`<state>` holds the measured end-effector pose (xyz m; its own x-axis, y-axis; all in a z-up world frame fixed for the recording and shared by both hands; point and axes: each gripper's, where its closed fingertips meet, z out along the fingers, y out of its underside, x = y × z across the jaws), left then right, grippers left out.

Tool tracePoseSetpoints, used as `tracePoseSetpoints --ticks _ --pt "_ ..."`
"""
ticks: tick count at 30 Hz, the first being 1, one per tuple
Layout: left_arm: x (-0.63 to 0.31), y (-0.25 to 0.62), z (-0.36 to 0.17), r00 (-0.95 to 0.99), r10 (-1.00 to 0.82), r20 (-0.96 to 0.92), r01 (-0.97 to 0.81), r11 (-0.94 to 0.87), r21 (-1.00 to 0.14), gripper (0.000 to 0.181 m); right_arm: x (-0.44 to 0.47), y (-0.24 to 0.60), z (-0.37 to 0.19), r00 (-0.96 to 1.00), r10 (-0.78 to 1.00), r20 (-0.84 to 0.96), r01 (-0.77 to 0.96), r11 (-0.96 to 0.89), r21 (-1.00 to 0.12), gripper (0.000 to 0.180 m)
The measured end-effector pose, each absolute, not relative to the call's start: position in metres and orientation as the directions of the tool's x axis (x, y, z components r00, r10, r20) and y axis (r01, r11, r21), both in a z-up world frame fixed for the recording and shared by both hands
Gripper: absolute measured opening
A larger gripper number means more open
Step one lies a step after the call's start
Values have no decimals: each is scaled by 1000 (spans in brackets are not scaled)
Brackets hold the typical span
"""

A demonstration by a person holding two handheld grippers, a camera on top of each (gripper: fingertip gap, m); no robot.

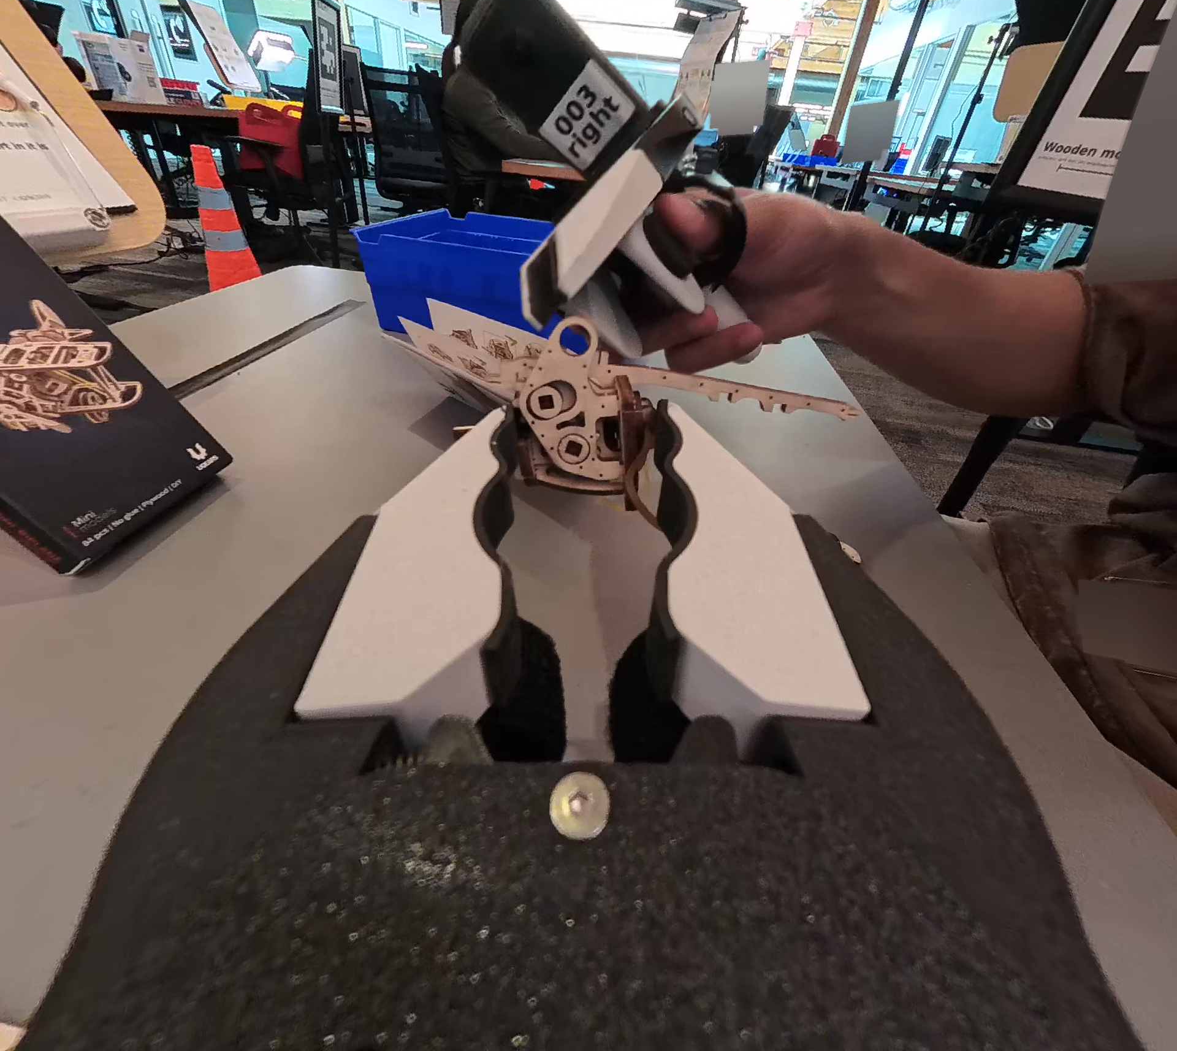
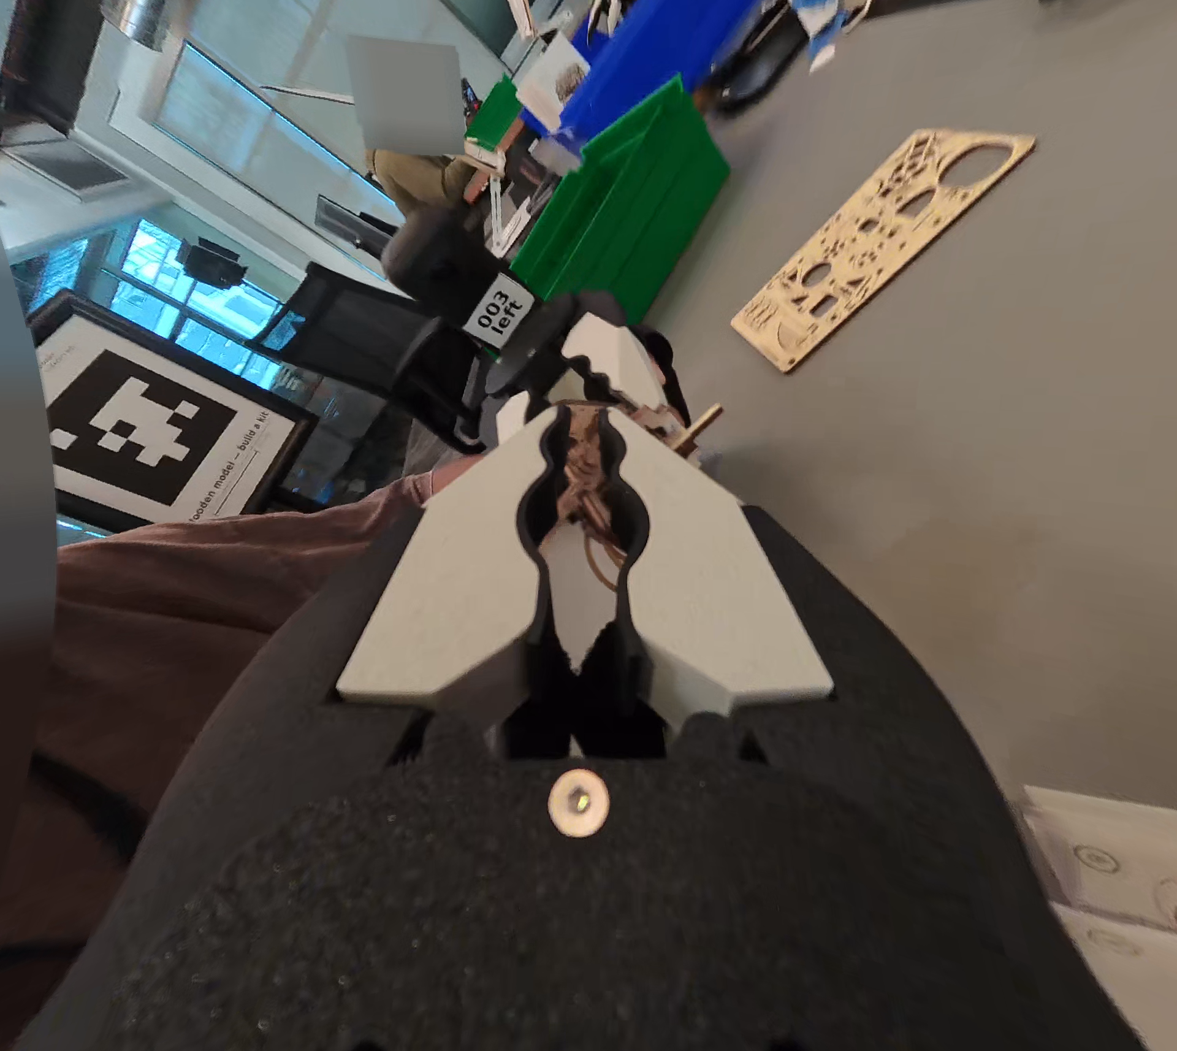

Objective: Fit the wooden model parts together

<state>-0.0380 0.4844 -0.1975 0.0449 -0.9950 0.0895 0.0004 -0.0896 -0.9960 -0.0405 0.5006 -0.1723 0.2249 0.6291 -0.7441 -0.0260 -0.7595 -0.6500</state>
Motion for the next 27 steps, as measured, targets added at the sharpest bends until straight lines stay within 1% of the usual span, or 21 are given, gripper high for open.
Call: tracePoseSetpoints --ticks 5,13,16,18,20,22,23,25,27 --pt "-37 484 -198 45 -996 79 -7 -80 -997 40 -41 507 -180 232 602 -764 -28 -781 -623 7" --pt "-37 484 -200 46 -996 80 -13 -81 -997 40 -43 507 -180 222 592 -775 -30 -790 -613 8" --pt "-37 484 -200 46 -996 77 -16 -77 -997 40 -39 513 -177 243 589 -771 -50 -786 -616 15" --pt "-37 483 -200 44 -996 74 -17 -74 -997 40 -36 514 -179 281 593 -755 0 -786 -618 15" --pt "-36 481 -199 29 -996 79 -11 -80 -997 40 -36 511 -179 318 676 -665 124 -725 -678 16" --pt "-36 473 -197 -26 -995 100 2 -100 -995 40 -34 509 -173 305 812 -498 279 -576 -768 14" --pt "-36 471 -195 -38 -994 104 7 -105 -994 40 -34 506 -166 245 876 -414 332 -477 -814 15" --pt "-35 466 -193 -68 -993 101 10 -102 -995 40 -31 502 -149 106 947 -303 338 -321 -885 21" --pt "-35 458 -191 -110 -988 108 18 -111 -994 40 -28 488 -138 -61 954 -295 335 -259 -906 28"
